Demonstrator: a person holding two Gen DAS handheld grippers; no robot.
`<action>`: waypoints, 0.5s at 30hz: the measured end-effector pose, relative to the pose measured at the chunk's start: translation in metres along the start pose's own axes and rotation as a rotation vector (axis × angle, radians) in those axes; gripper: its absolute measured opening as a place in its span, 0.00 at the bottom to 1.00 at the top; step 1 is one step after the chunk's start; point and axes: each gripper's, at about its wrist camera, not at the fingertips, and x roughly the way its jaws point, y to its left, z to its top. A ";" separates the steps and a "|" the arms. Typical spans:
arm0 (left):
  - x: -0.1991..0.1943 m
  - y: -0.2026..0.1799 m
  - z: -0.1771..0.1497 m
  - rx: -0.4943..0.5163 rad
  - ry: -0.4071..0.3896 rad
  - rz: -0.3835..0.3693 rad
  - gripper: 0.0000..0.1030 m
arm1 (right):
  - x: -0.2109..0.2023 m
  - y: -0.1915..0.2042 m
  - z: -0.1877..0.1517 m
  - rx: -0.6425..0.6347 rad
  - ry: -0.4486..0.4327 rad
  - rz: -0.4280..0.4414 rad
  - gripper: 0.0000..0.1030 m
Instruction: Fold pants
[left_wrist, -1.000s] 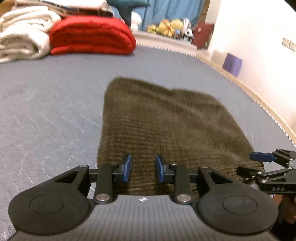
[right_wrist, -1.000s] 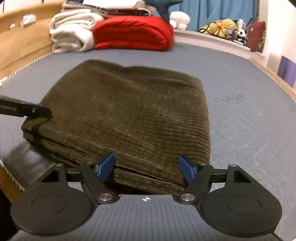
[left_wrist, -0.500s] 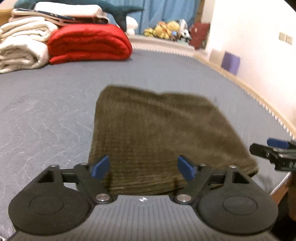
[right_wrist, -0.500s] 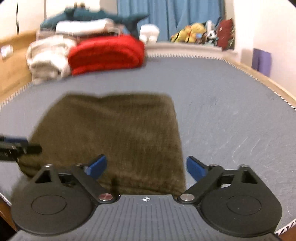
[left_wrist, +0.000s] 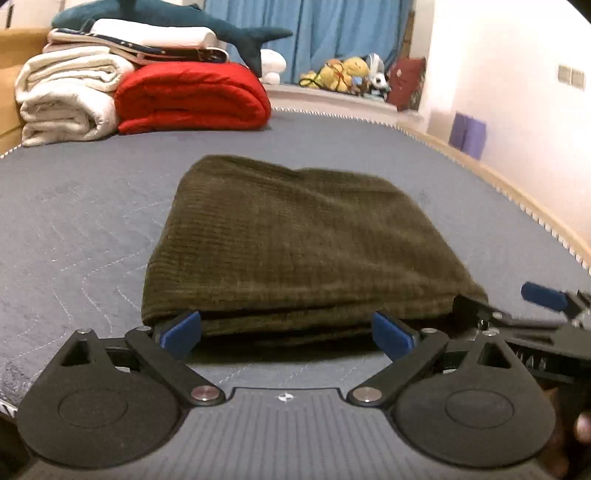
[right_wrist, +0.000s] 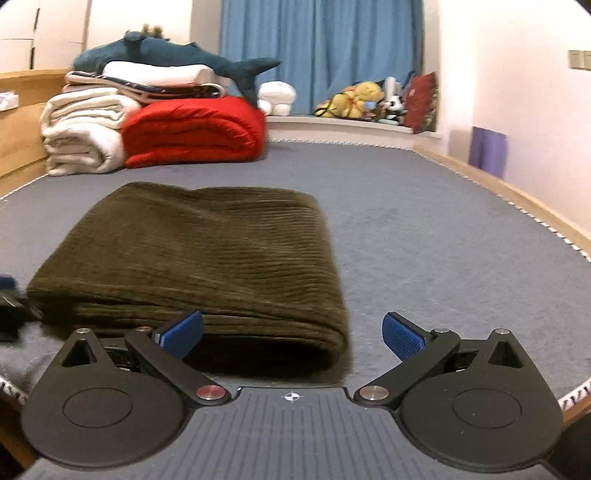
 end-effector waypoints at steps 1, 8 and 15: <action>0.001 0.000 0.002 0.009 -0.012 0.017 1.00 | -0.001 0.002 0.001 -0.002 -0.019 0.006 0.99; 0.026 0.018 0.000 -0.042 0.105 0.081 1.00 | 0.010 0.005 0.005 -0.004 -0.014 -0.002 0.99; 0.033 0.017 -0.002 -0.015 0.111 0.111 1.00 | 0.017 0.005 0.003 0.037 0.036 -0.010 0.99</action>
